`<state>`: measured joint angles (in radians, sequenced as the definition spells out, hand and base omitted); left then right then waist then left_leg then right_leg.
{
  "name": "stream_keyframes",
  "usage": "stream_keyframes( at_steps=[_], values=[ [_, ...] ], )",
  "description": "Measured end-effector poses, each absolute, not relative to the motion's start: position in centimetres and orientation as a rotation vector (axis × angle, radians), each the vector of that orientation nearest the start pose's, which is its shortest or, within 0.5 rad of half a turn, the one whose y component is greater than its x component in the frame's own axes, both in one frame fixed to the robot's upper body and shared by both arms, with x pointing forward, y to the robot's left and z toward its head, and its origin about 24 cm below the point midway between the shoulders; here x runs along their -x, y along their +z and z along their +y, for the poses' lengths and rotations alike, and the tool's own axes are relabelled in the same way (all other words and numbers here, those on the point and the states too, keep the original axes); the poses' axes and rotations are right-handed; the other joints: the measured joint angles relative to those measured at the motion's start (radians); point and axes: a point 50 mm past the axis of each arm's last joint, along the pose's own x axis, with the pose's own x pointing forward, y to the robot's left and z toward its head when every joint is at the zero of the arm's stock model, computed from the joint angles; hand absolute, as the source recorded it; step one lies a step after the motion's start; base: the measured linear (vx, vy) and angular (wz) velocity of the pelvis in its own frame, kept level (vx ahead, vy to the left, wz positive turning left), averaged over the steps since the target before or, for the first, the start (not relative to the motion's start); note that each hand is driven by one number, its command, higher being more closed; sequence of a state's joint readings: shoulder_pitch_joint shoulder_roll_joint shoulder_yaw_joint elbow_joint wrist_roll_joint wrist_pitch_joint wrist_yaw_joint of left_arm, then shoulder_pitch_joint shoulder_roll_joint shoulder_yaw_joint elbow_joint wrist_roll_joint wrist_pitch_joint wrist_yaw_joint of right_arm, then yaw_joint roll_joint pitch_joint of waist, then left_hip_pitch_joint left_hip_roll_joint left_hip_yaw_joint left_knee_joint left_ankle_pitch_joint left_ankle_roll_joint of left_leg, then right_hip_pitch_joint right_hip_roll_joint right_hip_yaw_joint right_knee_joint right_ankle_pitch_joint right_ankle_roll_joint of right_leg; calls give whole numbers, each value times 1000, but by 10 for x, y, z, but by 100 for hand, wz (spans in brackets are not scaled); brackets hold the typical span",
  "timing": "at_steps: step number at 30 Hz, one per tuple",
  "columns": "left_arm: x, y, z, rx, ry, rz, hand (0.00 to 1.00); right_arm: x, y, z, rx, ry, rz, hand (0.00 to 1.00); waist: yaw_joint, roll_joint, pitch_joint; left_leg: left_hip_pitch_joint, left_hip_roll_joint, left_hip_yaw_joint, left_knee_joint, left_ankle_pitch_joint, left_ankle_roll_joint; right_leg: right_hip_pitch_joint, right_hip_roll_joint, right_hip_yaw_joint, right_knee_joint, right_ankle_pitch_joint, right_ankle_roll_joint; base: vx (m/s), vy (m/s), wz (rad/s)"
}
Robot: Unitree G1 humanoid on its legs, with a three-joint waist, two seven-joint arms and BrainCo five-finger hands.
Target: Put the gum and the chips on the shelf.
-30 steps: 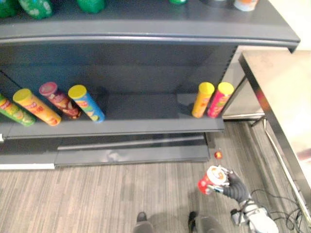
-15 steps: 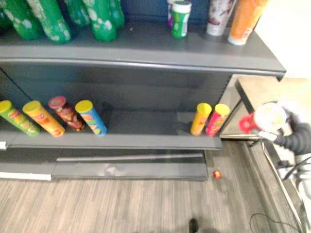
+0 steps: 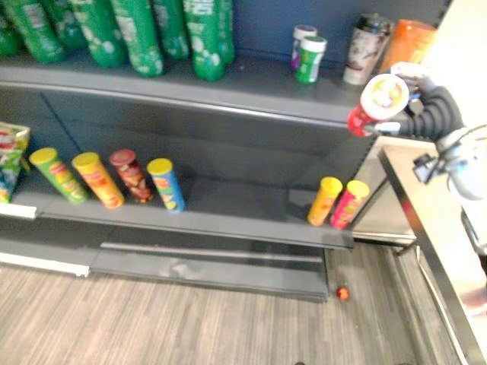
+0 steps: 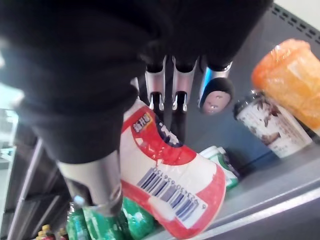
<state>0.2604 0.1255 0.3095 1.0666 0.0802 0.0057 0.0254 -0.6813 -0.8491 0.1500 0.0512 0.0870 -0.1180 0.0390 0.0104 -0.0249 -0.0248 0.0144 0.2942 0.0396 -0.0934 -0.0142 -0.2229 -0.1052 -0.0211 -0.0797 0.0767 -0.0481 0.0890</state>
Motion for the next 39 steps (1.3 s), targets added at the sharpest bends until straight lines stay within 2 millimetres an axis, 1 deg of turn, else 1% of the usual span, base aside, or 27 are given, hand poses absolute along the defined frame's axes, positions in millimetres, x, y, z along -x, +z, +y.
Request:
stream_keyframes(
  at_steps=[2, 5, 7, 9, 11, 13, 16, 19, 21, 24, 30, 31, 32, 35, 37, 39],
  values=[
    [-8, -165, 238, -39, 383, 1311, 0, -335, 279, -212, 813, 98, -618, 100, 24, 1, 0, -4, 0, -5, 0, 3, 1, 6, 0, -5, -14, 9, 0, -12, 8, 10],
    [-10, -165, 238, -42, 379, 1307, 0, -354, 292, -215, 837, 52, -567, 100, 50, 0, 0, -20, -1, -22, 0, 11, 0, 9, 0, -20, -34, 22, -1, -18, 8, 13],
    [-9, -165, 237, -13, 404, 1304, 0, -365, 301, -219, 804, 3, -539, 100, 75, 1, 0, -22, 0, -26, 0, 14, -1, 15, 0, -22, -43, 28, -2, -19, 6, 6],
    [-8, -165, 238, -16, 410, 1306, 0, -374, 304, -216, 759, -19, -520, 100, 84, 2, 1, -26, 1, -29, 0, 17, -2, 15, 1, -24, -45, 31, -1, -34, 1, 4],
    [-8, -165, 238, -16, 412, 1307, 0, -382, 303, -212, 710, -35, -492, 100, 90, 3, 2, -28, 2, -30, 0, 19, -2, 20, 3, -25, -59, 42, -3, -38, 2, 2],
    [-9, -165, 238, -13, 416, 1304, 0, -388, 298, -210, 674, -40, -451, 100, 107, 4, 3, -30, 2, -30, -1, 22, -2, 25, 4, -25, -75, 51, -2, -42, 1, 1],
    [-7, -165, 239, 14, 446, 1304, 0, -394, 294, -208, 650, -45, -410, 100, 112, 8, 9, -32, 3, -34, -6, 24, -1, 26, 4, -27, -74, 51, -2, -37, -3, 4],
    [-8, -165, 239, 20, 450, 1303, 0, -399, 294, -211, 639, -64, -377, 100, 124, 8, 14, -33, 6, -36, -6, 25, -2, 26, 7, -29, -74, 51, -2, 0, 0, 0],
    [-10, -165, 239, 22, 448, 1303, 0, -400, 296, -212, 631, -75, -366, 100, 129, 7, 22, -33, 7, -37, -6, 25, -4, 26, 8, -30, -74, 51, -2, 0, 0, 0],
    [-19, -165, 239, 21, 439, 1283, 0, -401, 304, -212, 612, -85, -370, 100, 131, 4, 43, -34, 8, -44, -6, 28, -7, 27, 9, -33, -74, 51, -2, 6, 2, 3],
    [-27, -164, 236, 5, 408, 1267, 0, -408, 308, -211, 591, -69, -328, 100, 131, -4, 51, -34, 13, -44, -6, 29, -9, 27, 16, -33, -74, 51, -2, 0, 0, 0],
    [-30, -164, 236, 4, 405, 1261, 0, -409, 309, -212, 588, -68, -314, 0, 131, -7, 54, -34, 15, -44, -6, 30, -10, 27, 17, -33, -74, 51, -2, 0, 0, 0],
    [-31, -164, 236, 2, 402, 1259, 0, -410, 308, -212, 590, -66, -302, 0, 131, -9, 57, -34, 16, -44, -6, 30, -11, 27, 17, -33, -74, 51, -2, 0, 0, 0],
    [-39, -164, 236, -2, 391, 1241, 0, -414, 295, -216, 614, -45, -219, 0, 131, -19, 70, -34, 18, -45, -7, 32, -12, 27, 19, -33, -73, 51, -2, 0, 0, 0],
    [-41, -163, 237, -3, 390, 1236, 0, -414, 300, -214, 614, -32, -215, 0, 131, -19, 73, -34, 18, -45, -7, 32, -12, 27, 19, -33, -74, 51, -2, 0, 0, 0],
    [-41, -163, 237, -3, 389, 1236, 0, -415, 301, -215, 610, -30, -203, 0, 131, -21, 75, -35, 18, -45, -7, 31, -12, 27, 19, -33, -74, 51, -2, 0, 0, 0]
  ],
)
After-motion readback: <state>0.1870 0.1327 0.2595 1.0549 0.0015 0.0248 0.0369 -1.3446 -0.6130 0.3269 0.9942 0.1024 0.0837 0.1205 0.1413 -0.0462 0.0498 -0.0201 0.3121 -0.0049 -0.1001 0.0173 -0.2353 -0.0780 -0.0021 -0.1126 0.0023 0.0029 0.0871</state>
